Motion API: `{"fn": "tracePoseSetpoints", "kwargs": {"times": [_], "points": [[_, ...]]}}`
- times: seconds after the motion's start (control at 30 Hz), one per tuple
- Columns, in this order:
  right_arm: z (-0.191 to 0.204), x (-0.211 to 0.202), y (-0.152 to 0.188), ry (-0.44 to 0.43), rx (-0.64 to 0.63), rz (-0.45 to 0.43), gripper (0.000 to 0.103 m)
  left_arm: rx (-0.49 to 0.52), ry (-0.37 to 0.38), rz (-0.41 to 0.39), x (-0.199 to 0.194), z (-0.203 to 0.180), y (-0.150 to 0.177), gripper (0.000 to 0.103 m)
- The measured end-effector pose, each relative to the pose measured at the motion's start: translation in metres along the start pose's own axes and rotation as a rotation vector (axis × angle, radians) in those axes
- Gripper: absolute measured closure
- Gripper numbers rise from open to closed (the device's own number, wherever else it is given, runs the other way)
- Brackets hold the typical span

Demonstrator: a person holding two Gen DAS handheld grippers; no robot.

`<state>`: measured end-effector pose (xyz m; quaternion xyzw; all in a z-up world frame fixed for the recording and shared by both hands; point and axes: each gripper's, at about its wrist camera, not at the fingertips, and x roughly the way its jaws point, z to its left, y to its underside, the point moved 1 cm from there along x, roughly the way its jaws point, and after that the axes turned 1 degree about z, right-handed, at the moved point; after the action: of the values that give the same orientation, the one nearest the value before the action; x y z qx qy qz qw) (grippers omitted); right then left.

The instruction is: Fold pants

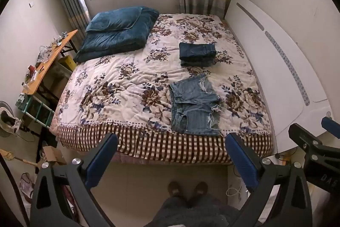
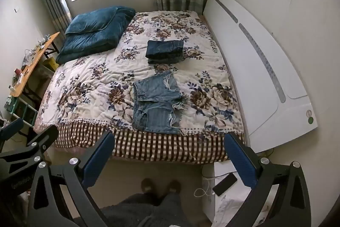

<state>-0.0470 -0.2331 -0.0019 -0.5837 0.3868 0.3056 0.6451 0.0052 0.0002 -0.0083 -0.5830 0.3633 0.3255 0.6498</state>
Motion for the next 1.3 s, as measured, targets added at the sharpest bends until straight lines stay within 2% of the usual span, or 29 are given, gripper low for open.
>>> {"fn": "tracePoseSetpoints", "kwargs": {"times": [0.07,0.4,0.77,1.13,1.3], "points": [[0.0,-0.001,0.0,0.001,-0.001,-0.001,0.0,-0.008,0.018,-0.002,0.0,0.001,0.0,0.0],[0.0,-0.005,0.0,0.006,-0.003,-0.007,0.0,-0.007,0.011,-0.007,-0.001,0.003,0.0,0.0],[-0.001,-0.01,0.002,0.002,-0.002,-0.014,0.0,-0.005,0.007,-0.013,-0.007,0.004,-0.03,0.0],[-0.005,-0.011,0.007,0.001,0.001,-0.018,0.0,-0.002,0.006,-0.027,-0.015,-0.003,-0.036,0.0],[-0.003,-0.019,-0.002,0.003,0.003,-0.025,0.0,0.0,0.001,-0.032,-0.014,-0.004,-0.034,0.0]]}}
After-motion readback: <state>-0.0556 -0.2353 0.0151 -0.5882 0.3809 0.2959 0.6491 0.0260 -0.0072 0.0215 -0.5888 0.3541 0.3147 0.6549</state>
